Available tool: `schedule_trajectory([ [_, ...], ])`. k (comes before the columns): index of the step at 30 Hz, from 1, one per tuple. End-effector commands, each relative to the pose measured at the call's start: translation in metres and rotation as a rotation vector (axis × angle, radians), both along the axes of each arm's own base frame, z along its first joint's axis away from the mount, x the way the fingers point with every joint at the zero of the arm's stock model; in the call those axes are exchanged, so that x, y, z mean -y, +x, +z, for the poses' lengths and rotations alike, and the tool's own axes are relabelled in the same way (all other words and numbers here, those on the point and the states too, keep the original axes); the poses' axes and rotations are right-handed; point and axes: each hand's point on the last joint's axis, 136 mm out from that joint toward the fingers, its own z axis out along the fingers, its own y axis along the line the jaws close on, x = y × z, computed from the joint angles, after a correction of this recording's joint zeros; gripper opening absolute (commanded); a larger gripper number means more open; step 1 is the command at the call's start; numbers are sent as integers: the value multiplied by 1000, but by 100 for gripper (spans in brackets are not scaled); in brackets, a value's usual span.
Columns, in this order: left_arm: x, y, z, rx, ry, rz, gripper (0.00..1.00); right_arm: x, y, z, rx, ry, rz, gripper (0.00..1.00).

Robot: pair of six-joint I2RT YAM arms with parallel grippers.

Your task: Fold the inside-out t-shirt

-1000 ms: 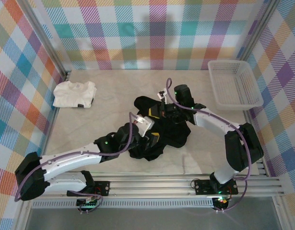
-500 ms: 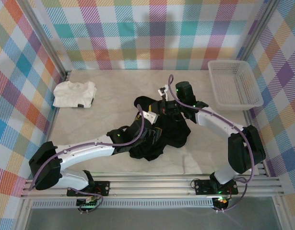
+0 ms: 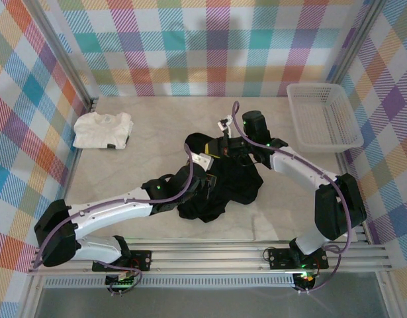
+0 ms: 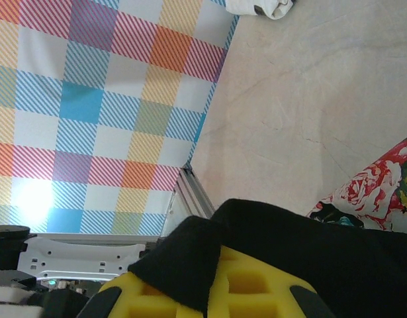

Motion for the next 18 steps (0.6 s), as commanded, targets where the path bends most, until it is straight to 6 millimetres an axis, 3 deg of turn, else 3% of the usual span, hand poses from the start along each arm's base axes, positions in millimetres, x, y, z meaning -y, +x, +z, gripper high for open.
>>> schedule_trajectory([
  [1,-11,0,2,-3,-1,18,21,0,5,14,41,17,7,3],
  [4,-13,-1,2,-10,-9,13,12,0,6,14,42,18,5,3],
  [9,-18,-1,0,-28,-32,9,9,0,7,15,43,22,5,3],
  [18,-15,-10,-10,-85,-37,-32,23,1,10,19,56,23,1,3],
])
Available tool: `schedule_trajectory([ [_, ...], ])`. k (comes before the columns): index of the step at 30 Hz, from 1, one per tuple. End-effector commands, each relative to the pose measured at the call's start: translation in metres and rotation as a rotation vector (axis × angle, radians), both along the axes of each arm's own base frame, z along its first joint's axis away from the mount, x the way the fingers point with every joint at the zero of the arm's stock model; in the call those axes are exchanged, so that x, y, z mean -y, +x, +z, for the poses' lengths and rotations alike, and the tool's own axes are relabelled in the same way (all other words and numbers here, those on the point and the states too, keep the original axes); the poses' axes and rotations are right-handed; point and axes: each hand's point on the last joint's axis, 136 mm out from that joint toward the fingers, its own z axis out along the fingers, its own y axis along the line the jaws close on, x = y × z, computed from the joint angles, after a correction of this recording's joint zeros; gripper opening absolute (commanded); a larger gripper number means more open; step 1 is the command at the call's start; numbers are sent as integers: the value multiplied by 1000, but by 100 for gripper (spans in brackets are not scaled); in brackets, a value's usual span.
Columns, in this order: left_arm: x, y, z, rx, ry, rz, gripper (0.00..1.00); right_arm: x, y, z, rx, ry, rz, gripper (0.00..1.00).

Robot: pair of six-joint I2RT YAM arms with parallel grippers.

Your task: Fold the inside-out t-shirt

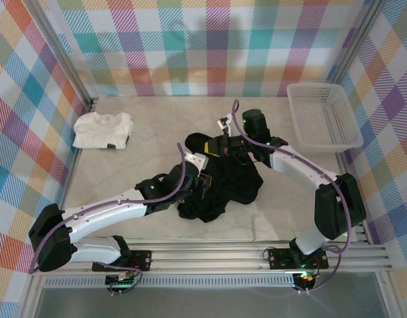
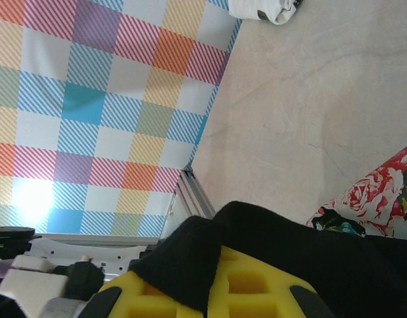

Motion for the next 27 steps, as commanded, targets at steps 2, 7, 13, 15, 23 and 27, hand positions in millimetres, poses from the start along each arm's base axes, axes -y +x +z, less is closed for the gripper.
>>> schedule_trajectory([
  [2,-6,-8,-7,-43,-11,-13,24,1,7,13,43,16,3,3],
  [7,-15,-7,-5,-29,-19,16,25,1,7,10,38,13,4,3],
  [13,-17,-1,-1,-17,-37,26,25,1,6,11,37,21,5,3],
  [15,-13,1,0,-14,-43,16,24,1,6,10,35,22,4,3],
  [23,-8,9,4,-5,-57,13,14,2,5,3,21,18,1,3],
  [27,-10,13,13,20,-77,24,12,3,4,-7,3,11,-1,3],
])
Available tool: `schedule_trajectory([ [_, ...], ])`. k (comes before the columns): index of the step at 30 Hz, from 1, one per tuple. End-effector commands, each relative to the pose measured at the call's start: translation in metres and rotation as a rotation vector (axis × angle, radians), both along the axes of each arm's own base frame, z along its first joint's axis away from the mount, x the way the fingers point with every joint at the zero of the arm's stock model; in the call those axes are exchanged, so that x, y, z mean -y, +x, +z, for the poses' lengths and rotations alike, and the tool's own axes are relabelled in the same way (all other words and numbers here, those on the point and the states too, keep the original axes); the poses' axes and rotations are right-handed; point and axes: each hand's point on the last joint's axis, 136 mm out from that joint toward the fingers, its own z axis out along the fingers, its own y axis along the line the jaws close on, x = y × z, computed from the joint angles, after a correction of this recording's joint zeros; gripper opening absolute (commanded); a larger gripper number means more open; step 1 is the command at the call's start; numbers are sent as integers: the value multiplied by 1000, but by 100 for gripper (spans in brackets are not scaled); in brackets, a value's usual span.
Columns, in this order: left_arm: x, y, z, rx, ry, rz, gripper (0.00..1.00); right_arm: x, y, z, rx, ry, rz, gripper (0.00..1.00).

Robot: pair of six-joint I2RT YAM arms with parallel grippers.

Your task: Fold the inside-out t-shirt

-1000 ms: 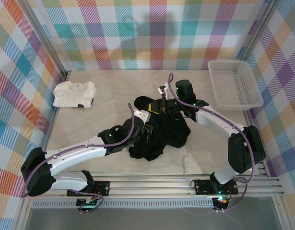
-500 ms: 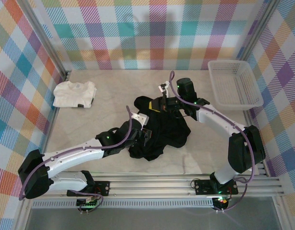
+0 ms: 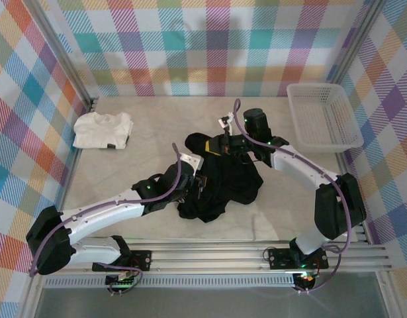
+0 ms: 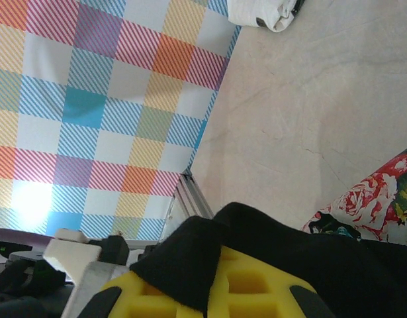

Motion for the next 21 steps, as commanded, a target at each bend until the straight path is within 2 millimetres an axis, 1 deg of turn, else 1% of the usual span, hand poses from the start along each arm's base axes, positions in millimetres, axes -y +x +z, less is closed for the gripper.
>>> schedule_trajectory([
  [1,3,9,23,51,-58,3,12,1,1,-6,-2,11,5,3],
  [4,5,9,22,47,-58,-5,11,1,1,-6,-2,13,5,3],
  [6,5,9,21,42,-58,-11,8,1,1,-6,-3,12,4,3],
  [9,4,9,21,41,-51,-11,0,1,1,-4,4,12,5,3],
  [11,1,8,24,47,-59,-4,0,1,1,-4,8,5,3,3],
  [15,-13,9,31,51,-104,43,0,3,4,-4,19,-10,-9,5],
  [20,-38,9,45,50,-220,106,0,11,13,-15,56,-99,-73,14],
  [21,-44,9,47,48,-234,116,0,13,13,-18,65,-121,-85,17],
])
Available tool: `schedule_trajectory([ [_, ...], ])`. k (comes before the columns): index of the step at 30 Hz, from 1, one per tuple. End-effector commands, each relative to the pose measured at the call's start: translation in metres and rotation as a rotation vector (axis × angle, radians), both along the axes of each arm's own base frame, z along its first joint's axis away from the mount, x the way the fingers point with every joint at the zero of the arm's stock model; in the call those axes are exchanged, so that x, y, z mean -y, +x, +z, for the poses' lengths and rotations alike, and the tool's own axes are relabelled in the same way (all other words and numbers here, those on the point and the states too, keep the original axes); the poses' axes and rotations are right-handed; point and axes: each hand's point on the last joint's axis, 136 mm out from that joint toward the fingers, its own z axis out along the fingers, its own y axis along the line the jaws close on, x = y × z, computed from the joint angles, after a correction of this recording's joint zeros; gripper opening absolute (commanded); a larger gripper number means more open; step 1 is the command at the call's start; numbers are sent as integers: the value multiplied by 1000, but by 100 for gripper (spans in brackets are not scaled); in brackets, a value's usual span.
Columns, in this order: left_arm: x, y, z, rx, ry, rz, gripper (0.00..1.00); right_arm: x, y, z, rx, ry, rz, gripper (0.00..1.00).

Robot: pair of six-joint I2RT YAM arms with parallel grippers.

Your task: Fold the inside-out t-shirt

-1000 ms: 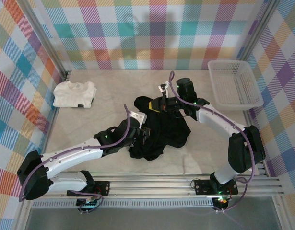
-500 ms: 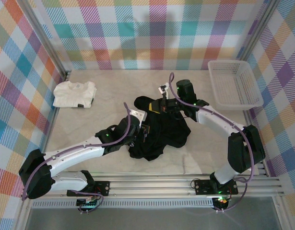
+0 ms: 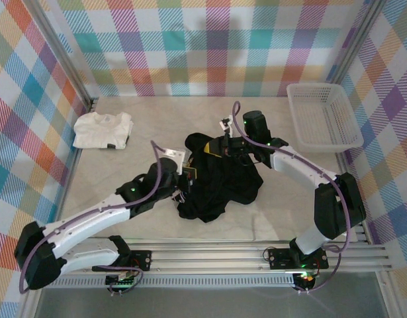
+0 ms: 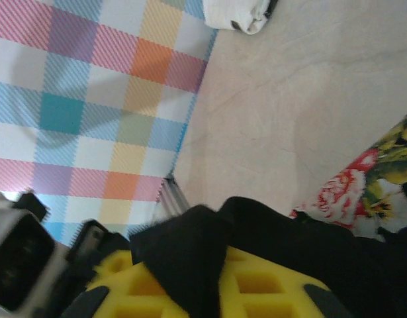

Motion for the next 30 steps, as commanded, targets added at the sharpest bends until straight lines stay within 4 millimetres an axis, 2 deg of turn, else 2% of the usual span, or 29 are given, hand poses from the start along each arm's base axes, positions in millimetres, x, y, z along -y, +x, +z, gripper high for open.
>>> schedule_trajectory([
  [1,-16,1,12,-5,-95,45,0,10,9,-2,69,-78,-47,22],
  [6,-52,8,20,-1,-89,146,0,22,3,-7,141,-170,-48,35],
  [11,-89,17,32,13,-65,266,0,53,-3,-14,254,-324,-106,44],
  [12,-96,18,32,6,-48,279,0,56,-6,-14,274,-327,-110,50],
  [13,-99,19,35,8,-51,276,0,57,-8,-13,290,-320,-111,55],
  [15,-101,21,38,-15,-78,257,0,54,-13,-12,308,-291,-90,57],
  [18,-92,21,42,-60,-143,192,0,33,-24,-3,345,-206,4,63],
  [21,-81,20,43,-117,-211,143,0,17,-30,0,412,-199,69,65],
  [23,-80,19,45,-135,-246,132,0,22,-21,-7,414,-269,33,66],
  [26,-98,23,47,-138,-262,207,0,50,4,-29,412,-470,-108,69],
  [30,-149,25,59,-38,-110,420,0,103,41,-56,357,-627,-282,74],
])
